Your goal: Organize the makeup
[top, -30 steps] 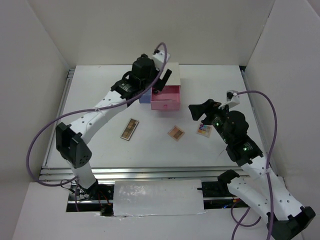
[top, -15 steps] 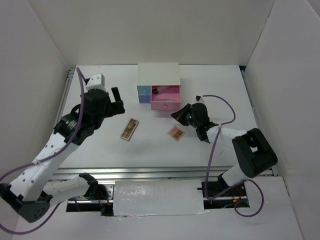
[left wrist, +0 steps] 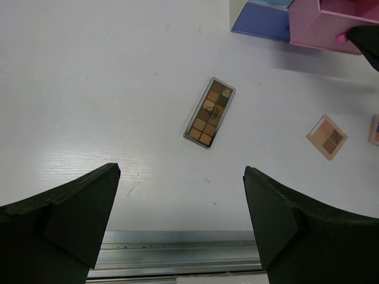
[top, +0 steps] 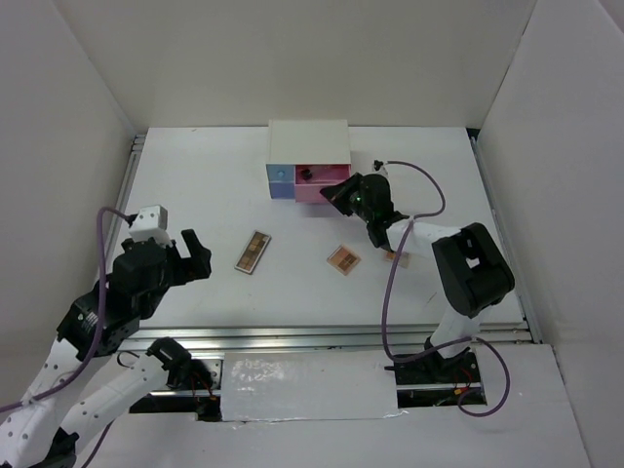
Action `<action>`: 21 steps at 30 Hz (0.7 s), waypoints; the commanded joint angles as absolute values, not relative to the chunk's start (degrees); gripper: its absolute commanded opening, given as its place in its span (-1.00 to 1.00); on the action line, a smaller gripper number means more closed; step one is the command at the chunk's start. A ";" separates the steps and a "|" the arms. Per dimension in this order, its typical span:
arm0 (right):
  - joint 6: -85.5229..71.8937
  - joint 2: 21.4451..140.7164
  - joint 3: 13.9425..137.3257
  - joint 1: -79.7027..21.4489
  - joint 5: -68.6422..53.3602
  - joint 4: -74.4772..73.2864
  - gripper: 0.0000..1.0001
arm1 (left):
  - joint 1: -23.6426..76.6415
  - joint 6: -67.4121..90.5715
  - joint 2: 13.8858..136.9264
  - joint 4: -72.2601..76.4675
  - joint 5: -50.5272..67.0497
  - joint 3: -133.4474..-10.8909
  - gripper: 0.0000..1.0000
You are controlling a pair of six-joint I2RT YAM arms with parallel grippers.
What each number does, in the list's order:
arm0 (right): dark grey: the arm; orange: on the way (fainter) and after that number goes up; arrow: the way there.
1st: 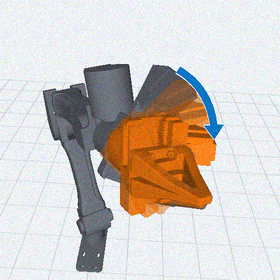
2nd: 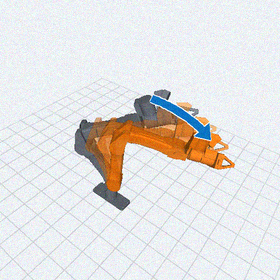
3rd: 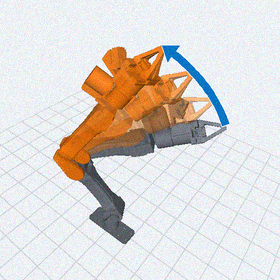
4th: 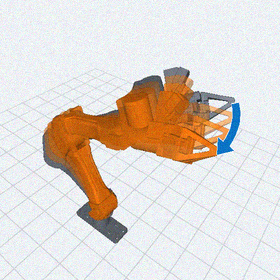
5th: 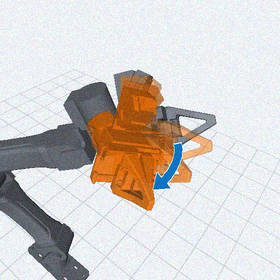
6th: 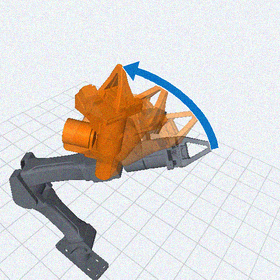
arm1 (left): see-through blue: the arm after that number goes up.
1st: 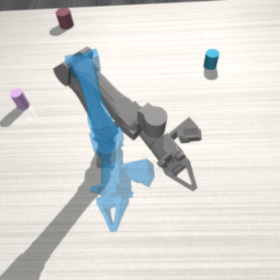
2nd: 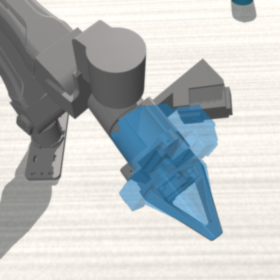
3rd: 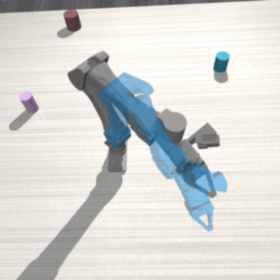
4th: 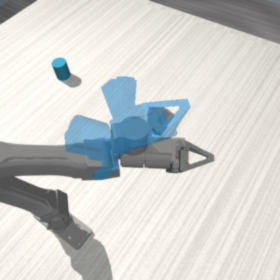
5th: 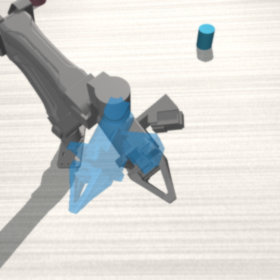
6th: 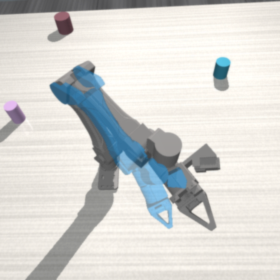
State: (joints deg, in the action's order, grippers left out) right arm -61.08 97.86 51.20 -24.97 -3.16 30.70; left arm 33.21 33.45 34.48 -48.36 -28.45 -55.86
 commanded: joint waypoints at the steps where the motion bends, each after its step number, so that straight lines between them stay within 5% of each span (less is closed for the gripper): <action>1: -61.09 99.05 55.63 -24.87 1.13 31.03 -1.00 | 33.31 33.93 31.47 -44.48 -30.24 -54.59 0.99; 21: -54.32 109.25 70.40 -21.01 0.26 22.41 -1.00 | 33.31 32.87 35.42 -43.95 -27.42 -54.41 0.99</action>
